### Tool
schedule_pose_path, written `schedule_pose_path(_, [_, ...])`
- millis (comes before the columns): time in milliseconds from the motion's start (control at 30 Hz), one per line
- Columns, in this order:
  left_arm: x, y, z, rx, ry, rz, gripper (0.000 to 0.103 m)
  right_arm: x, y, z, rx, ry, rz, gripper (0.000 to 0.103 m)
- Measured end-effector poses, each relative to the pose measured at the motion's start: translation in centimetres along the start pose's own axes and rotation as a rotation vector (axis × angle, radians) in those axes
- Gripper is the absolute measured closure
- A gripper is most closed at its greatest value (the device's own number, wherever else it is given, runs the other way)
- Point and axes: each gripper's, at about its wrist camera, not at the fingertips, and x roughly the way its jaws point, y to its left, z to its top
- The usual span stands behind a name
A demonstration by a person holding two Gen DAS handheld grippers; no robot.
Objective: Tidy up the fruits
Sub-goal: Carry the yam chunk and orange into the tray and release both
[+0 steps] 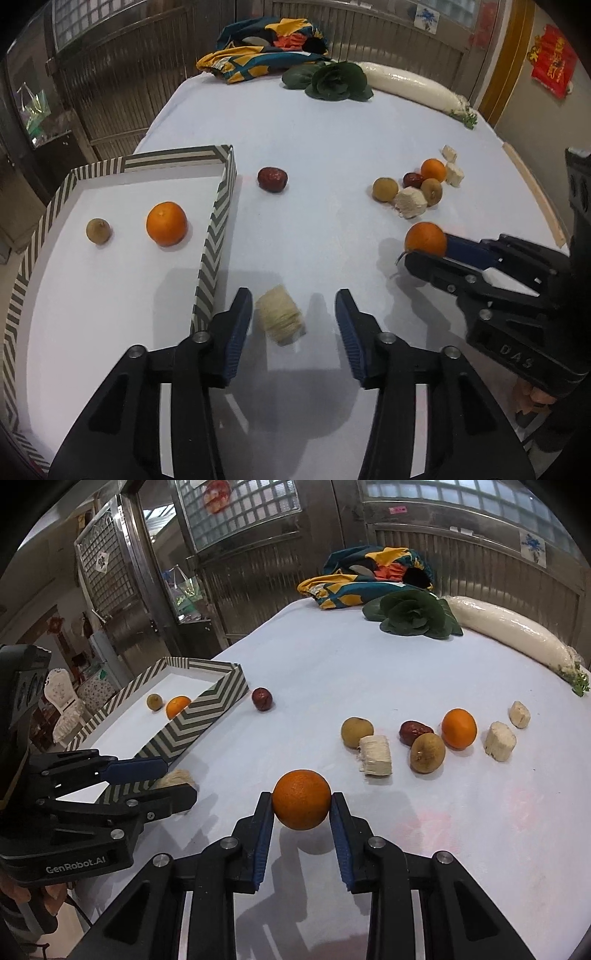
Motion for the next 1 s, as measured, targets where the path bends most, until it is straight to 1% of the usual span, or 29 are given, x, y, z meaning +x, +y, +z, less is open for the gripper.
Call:
schedule_pose_path(133, [1.0, 0.3, -0.4, -0.006, 0.038, 0.004, 0.051, 0.0, 0.1, 0.0, -0.004, 0.0, 0.007, 0.073])
schedule_pose_path(200, [1.0, -0.1, -0.5, 0.008, 0.034, 0.018, 0.051, 0.1, 0.1, 0.0, -0.002, 0.001, 0.006, 0.073])
schedule_pose_path(300, [1.3, -0.5, -0.5, 0.033, 0.039, 0.015, 0.052, 0.0, 0.0, 0.0, -0.003, 0.0, 0.006, 0.073])
schedule_pose_path(333, [1.4, -0.5, -0.6, 0.04, 0.039, 0.015, 0.064, 0.0, 0.0, 0.0, -0.002, 0.0, 0.007, 0.073])
schedule_pose_path(367, [1.6, -0.5, -0.6, 0.042, 0.044, 0.02, 0.071, 0.0, 0.0, 0.0, -0.002, -0.002, 0.007, 0.073])
schedule_pose_path(400, [1.6, -0.4, -0.6, 0.041, 0.038, 0.029, 0.073, -0.1, 0.0, 0.0, -0.002, -0.003, 0.008, 0.073])
schedule_pose_path(433, [1.4, -0.1, -0.6, 0.035, 0.031, 0.026, 0.079, -0.2, 0.0, 0.0, -0.002, -0.006, 0.009, 0.073])
schedule_pose_path(533, [0.8, 0.5, -0.6, 0.011, 0.016, -0.008, 0.085, -0.4, 0.0, 0.0, 0.002, -0.012, 0.011, 0.073])
schedule_pose_path(867, [-3.1, 0.8, -0.2, 0.015, -0.08, -0.015, 0.085, -2.0, 1.4, 0.8, -0.017, -0.056, 0.03, 0.073])
schedule_pose_path(1000, [-4.7, 1.6, 0.0, 0.012, -0.111, 0.001, 0.085, -2.7, 2.8, 1.4, -0.047, -0.075, 0.042, 0.073])
